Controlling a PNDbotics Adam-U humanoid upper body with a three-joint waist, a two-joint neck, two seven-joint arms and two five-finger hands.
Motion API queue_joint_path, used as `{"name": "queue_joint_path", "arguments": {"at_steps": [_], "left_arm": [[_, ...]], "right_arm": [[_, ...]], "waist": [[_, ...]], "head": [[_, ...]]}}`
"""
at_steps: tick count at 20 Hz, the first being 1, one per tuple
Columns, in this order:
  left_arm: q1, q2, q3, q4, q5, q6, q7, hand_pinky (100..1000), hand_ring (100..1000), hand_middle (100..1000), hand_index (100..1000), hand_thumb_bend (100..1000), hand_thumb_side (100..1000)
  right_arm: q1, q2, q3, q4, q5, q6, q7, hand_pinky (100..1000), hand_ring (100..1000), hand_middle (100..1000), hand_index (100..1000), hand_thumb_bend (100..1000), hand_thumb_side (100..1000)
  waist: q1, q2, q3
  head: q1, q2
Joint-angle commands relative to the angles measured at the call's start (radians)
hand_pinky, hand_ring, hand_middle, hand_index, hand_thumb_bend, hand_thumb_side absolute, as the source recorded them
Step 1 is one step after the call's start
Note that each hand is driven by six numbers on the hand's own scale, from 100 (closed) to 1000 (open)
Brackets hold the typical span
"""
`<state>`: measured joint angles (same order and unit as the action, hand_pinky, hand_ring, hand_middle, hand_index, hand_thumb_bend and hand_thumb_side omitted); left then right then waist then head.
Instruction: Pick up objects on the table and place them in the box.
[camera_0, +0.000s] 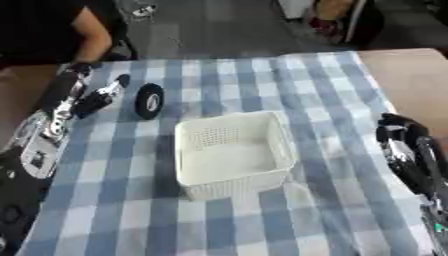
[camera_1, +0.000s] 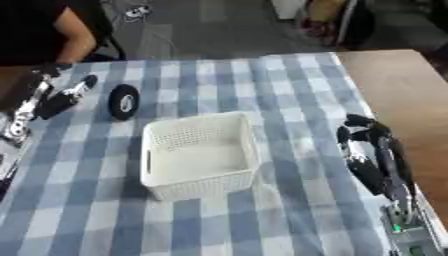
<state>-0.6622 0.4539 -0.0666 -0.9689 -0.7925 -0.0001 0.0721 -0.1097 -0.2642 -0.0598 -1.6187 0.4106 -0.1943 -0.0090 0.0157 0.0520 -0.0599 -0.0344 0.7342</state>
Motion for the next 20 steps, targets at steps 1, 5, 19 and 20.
{"name": "queue_joint_path", "arguments": {"at_steps": [1, 5, 19, 20], "left_arm": [[-0.045, 0.004, 0.0, 0.047, -0.046, -0.013, -0.001, 861, 851, 869, 932, 1000, 1000], [-0.082, -0.012, 0.004, 0.114, -0.094, -0.022, 0.006, 862, 852, 868, 931, 1000, 1000], [-0.179, -0.063, 0.009, 0.22, -0.19, -0.062, 0.014, 870, 859, 871, 934, 1000, 1000], [-0.183, -0.066, 0.011, 0.228, -0.194, -0.067, 0.015, 871, 860, 871, 935, 1000, 1000]], "right_arm": [[-0.002, -0.011, 0.001, -0.008, -0.004, -0.002, 0.001, 721, 594, 706, 831, 307, 765], [-0.001, -0.011, 0.0, -0.007, -0.005, -0.002, 0.002, 721, 594, 706, 831, 306, 764], [-0.003, -0.008, 0.006, -0.005, -0.011, -0.006, 0.008, 720, 593, 706, 831, 304, 762], [-0.003, -0.007, 0.006, -0.005, -0.011, -0.006, 0.008, 720, 593, 706, 831, 304, 762]], "waist": [[-0.003, -0.016, 0.001], [-0.004, -0.016, 0.001], [-0.009, -0.012, -0.009], [-0.009, -0.012, -0.009]], "head": [[0.009, 0.003], [0.013, 0.005], [0.024, 0.005], [0.024, 0.005]]}}
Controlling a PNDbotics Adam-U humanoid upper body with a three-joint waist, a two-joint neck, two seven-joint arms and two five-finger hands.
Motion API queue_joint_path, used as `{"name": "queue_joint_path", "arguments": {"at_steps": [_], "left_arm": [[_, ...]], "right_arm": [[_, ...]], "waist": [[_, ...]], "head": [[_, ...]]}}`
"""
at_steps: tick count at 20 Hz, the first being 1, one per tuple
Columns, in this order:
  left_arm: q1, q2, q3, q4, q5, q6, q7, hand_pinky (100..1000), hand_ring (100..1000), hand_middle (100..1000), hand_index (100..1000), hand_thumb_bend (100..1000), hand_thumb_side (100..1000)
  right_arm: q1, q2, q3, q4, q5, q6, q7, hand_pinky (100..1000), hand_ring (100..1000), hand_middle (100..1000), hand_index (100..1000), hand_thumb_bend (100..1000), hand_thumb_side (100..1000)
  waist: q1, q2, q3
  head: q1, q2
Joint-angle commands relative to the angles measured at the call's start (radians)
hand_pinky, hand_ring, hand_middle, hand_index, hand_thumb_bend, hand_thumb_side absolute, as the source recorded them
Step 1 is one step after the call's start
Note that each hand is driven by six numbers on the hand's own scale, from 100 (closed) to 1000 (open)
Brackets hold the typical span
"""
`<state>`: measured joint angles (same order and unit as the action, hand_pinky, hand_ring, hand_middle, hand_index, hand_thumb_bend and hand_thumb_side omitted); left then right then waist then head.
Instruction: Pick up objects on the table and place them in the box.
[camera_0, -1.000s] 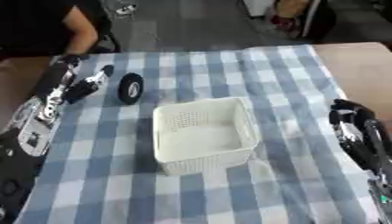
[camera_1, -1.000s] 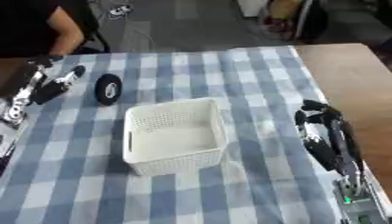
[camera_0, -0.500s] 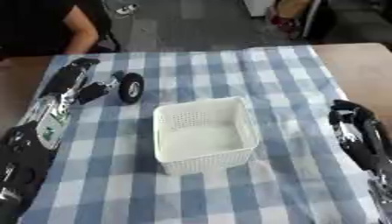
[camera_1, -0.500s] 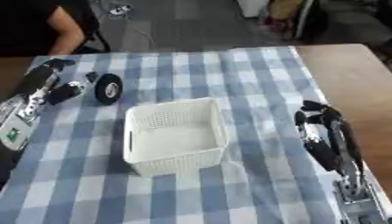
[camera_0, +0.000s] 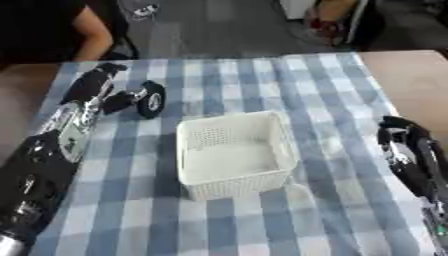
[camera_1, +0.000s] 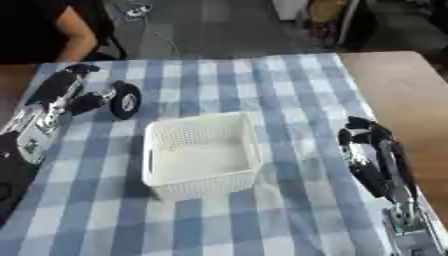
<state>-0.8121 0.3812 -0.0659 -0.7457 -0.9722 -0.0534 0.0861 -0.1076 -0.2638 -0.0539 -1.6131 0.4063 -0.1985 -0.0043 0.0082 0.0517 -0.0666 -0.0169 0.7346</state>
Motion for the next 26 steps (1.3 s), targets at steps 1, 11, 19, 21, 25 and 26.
{"name": "queue_joint_path", "arguments": {"at_steps": [1, 11, 19, 21, 25, 26], "left_arm": [[-0.037, 0.004, 0.011, 0.013, -0.02, -0.017, 0.002, 871, 860, 871, 935, 1000, 1000], [-0.057, -0.021, 0.017, 0.065, -0.068, -0.024, 0.008, 873, 861, 870, 933, 1000, 1000], [-0.065, -0.03, 0.02, 0.093, -0.102, -0.024, 0.01, 874, 862, 869, 934, 1000, 1000], [-0.066, -0.032, 0.02, 0.096, -0.108, -0.025, 0.011, 875, 862, 868, 932, 1000, 1000], [-0.068, -0.036, 0.019, 0.1, -0.119, -0.026, 0.008, 875, 863, 867, 920, 1000, 1000], [-0.069, -0.037, 0.019, 0.101, -0.122, -0.026, 0.008, 875, 863, 867, 919, 1000, 1000]], "right_arm": [[-0.005, -0.008, 0.0, -0.011, -0.007, -0.002, 0.004, 720, 593, 706, 831, 303, 762], [-0.006, -0.006, 0.002, -0.011, -0.008, -0.002, 0.005, 720, 593, 706, 831, 301, 762], [-0.007, -0.005, 0.003, -0.012, -0.01, -0.004, 0.008, 720, 593, 706, 831, 298, 762], [-0.007, -0.005, 0.003, -0.012, -0.01, -0.004, 0.008, 720, 593, 706, 831, 298, 763], [-0.008, -0.004, 0.003, -0.013, -0.01, -0.004, 0.009, 719, 593, 706, 831, 296, 763], [-0.008, -0.004, 0.003, -0.013, -0.01, -0.004, 0.009, 719, 593, 706, 831, 296, 763]], "waist": [[-0.002, -0.012, -0.003], [-0.003, -0.01, -0.008], [-0.003, -0.008, -0.011], [-0.004, -0.007, -0.012], [-0.004, -0.007, -0.014], [-0.004, -0.007, -0.015]], "head": [[0.008, 0.005], [0.012, 0.006], [0.016, 0.004], [0.017, 0.005], [0.019, 0.005], [0.02, 0.005]]}}
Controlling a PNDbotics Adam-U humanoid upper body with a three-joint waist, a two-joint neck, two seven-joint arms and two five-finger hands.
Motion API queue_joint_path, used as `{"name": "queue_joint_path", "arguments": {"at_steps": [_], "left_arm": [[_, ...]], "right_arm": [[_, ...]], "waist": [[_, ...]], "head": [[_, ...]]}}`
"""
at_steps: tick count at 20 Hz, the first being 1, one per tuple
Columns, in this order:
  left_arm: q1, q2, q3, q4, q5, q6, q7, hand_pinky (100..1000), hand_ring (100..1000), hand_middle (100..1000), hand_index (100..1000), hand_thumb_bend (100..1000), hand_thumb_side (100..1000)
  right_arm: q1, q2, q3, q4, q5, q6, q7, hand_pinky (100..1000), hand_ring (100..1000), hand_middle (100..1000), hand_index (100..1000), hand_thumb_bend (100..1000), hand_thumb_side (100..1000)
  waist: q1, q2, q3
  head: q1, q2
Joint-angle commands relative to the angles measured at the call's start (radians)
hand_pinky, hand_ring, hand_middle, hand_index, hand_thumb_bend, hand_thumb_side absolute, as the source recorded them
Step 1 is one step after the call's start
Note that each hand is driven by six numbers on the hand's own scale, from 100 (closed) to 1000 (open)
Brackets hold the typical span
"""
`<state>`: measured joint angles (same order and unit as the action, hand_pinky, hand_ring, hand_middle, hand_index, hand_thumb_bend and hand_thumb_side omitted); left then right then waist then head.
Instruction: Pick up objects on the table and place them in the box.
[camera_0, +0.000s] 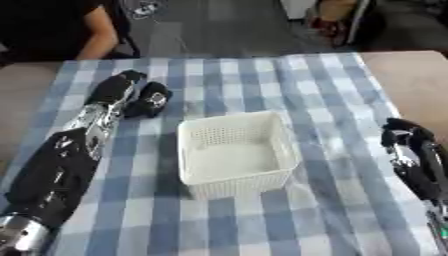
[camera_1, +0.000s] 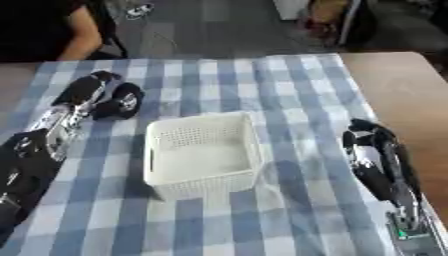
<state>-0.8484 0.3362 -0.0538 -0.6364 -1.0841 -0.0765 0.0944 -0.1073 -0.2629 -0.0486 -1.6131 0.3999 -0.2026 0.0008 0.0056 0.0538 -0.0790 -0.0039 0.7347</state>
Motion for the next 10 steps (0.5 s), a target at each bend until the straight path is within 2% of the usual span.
{"name": "queue_joint_path", "arguments": {"at_steps": [1, 10], "left_arm": [[-0.033, 0.007, 0.007, -0.007, -0.012, -0.003, -0.001, 876, 863, 867, 917, 1000, 1000], [-0.031, 0.0, 0.005, -0.001, -0.028, -0.003, -0.004, 877, 863, 866, 907, 1000, 1000]], "right_arm": [[-0.008, -0.004, -0.002, -0.013, -0.004, 0.0, 0.004, 719, 593, 706, 831, 295, 762], [-0.009, -0.003, -0.001, -0.015, -0.004, 0.0, 0.005, 719, 593, 706, 831, 292, 763]], "waist": [[-0.001, -0.008, -0.003], [-0.001, -0.007, -0.007]], "head": [[0.007, 0.005], [0.011, 0.004]]}}
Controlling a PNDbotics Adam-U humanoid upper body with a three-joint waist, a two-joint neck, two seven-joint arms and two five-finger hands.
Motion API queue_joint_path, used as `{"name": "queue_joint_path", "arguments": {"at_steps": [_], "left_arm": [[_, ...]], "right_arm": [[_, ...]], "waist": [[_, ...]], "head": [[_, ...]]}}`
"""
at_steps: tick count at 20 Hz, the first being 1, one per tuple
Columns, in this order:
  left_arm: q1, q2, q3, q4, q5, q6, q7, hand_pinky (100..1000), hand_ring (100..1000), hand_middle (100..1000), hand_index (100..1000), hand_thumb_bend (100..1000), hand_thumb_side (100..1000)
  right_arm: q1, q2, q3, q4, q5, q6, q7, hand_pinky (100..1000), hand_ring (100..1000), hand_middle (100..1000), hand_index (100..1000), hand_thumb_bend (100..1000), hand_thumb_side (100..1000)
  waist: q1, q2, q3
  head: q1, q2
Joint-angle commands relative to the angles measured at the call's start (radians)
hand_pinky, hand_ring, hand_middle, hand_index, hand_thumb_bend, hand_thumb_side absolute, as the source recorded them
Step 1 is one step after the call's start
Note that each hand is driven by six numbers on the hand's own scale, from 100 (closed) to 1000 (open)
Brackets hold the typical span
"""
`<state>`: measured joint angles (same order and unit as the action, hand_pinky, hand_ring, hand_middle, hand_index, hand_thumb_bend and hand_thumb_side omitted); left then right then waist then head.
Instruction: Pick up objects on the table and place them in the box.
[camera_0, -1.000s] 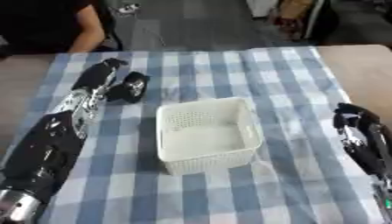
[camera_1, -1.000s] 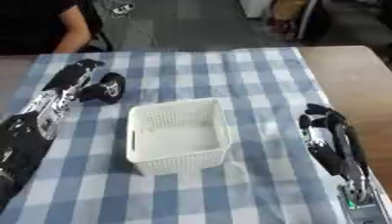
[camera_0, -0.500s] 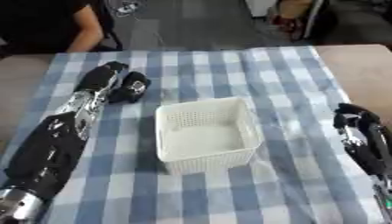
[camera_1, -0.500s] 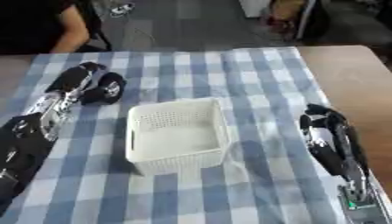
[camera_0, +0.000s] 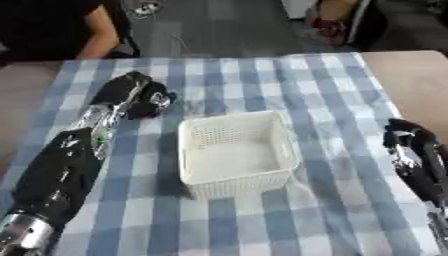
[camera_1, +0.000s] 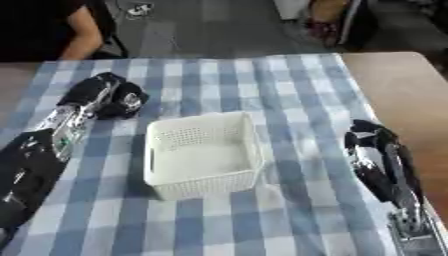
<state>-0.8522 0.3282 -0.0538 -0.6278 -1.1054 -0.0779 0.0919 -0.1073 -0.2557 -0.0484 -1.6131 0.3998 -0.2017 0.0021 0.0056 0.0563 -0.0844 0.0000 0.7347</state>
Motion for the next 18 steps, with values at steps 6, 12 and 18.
{"name": "queue_joint_path", "arguments": {"at_steps": [6, 12, 18], "left_arm": [[-0.028, 0.011, -0.001, -0.006, -0.025, -0.003, -0.017, 885, 867, 865, 903, 1000, 1000], [-0.035, 0.028, -0.005, -0.005, -0.075, 0.006, -0.064, 893, 868, 861, 901, 1000, 1000], [-0.035, 0.037, -0.005, -0.011, -0.093, 0.005, -0.1, 892, 864, 847, 879, 943, 930]], "right_arm": [[-0.01, -0.01, -0.001, -0.015, -0.003, -0.001, 0.005, 719, 593, 707, 831, 289, 763], [-0.008, -0.012, -0.003, -0.014, -0.001, 0.0, 0.003, 719, 593, 707, 831, 287, 763], [-0.007, -0.013, -0.005, -0.014, 0.001, 0.0, 0.002, 718, 593, 707, 831, 286, 764]], "waist": [[0.0, -0.01, -0.002], [0.004, -0.013, -0.002], [0.005, -0.015, -0.001]], "head": [[0.008, 0.006], [0.004, 0.01], [0.002, 0.011]]}}
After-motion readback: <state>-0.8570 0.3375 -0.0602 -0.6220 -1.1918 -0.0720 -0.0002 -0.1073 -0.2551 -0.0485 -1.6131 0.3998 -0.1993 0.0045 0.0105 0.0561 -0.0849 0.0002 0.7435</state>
